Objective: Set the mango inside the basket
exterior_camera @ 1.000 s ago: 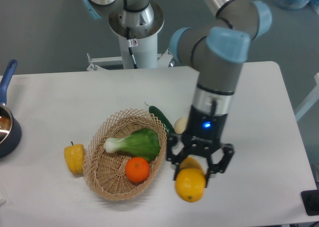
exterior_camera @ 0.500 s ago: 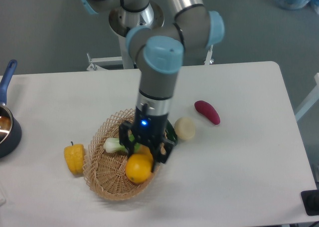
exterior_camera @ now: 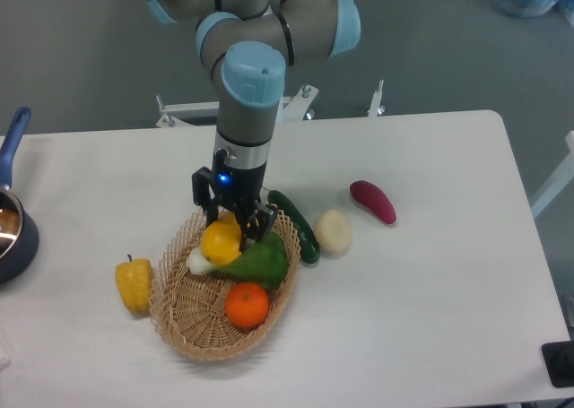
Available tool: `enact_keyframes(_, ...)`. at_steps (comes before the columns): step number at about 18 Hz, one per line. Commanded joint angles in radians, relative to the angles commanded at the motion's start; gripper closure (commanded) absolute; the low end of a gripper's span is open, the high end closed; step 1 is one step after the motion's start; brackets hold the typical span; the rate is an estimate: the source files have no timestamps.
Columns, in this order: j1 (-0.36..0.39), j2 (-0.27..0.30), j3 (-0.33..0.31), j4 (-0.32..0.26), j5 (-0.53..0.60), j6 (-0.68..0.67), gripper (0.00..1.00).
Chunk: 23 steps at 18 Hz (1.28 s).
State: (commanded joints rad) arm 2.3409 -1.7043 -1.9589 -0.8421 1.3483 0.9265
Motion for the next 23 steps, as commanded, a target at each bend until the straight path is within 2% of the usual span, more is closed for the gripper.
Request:
enact_keyframes(4, -0.003, -0.008, -0.043, 0.002, 0.044, 0.003, 0.62)
enact_keyframes(10, -0.024, -0.040, -0.023, 0.006, 0.055, 0.017, 0.62)
enact_keyframes(16, -0.038, -0.080, 0.009, 0.011, 0.061, 0.242, 0.62)
enact_keyframes(20, -0.044, -0.083, -0.003, 0.009, 0.060, 0.247, 0.61)
enact_keyframes(22, -0.048, -0.083, -0.012, 0.011, 0.060, 0.247, 0.58)
enact_keyframes(23, -0.049, -0.084, -0.012, 0.011, 0.058, 0.247, 0.53)
